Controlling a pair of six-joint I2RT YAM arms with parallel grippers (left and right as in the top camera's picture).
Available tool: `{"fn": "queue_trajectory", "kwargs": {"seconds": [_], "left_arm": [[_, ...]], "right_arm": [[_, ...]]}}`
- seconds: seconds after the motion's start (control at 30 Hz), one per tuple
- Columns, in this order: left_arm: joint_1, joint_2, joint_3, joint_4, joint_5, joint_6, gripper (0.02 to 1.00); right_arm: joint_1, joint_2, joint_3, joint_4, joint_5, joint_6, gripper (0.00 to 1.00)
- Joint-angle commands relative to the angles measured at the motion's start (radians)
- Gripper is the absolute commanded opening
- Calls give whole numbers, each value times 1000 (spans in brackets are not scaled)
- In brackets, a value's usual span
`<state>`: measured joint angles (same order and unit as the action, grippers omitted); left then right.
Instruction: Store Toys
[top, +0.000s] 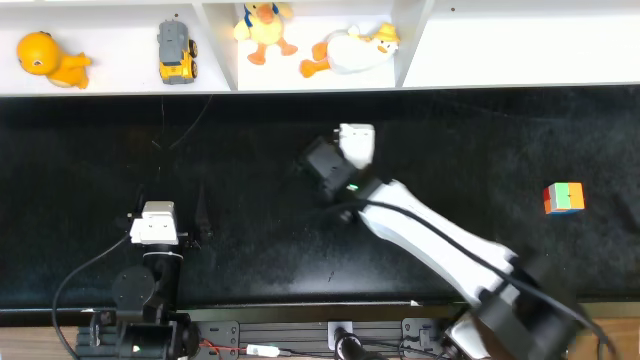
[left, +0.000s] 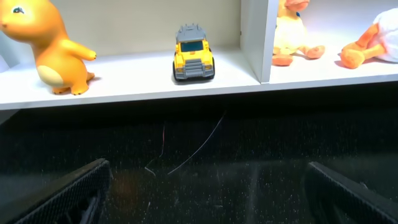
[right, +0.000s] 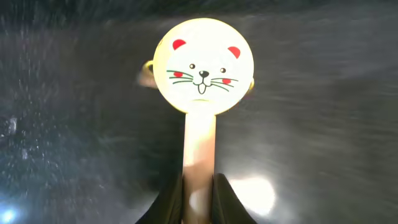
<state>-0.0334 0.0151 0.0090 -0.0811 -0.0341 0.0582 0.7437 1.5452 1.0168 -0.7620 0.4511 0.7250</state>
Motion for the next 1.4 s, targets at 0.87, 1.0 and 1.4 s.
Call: {"fn": "queue_trajectory", "kwargs": {"seconds": [0.87, 1.0, 1.4], "left_arm": [[-9, -12, -1, -3, 6, -14, 998], [-9, -12, -1, -3, 6, -14, 998], [-9, -12, -1, -3, 6, -14, 998]], "right_arm": [[-614, -86, 26, 248, -196, -819, 66], [-613, 18, 136, 278, -197, -819, 82], [-613, 191, 272, 427, -230, -815, 288]]}}
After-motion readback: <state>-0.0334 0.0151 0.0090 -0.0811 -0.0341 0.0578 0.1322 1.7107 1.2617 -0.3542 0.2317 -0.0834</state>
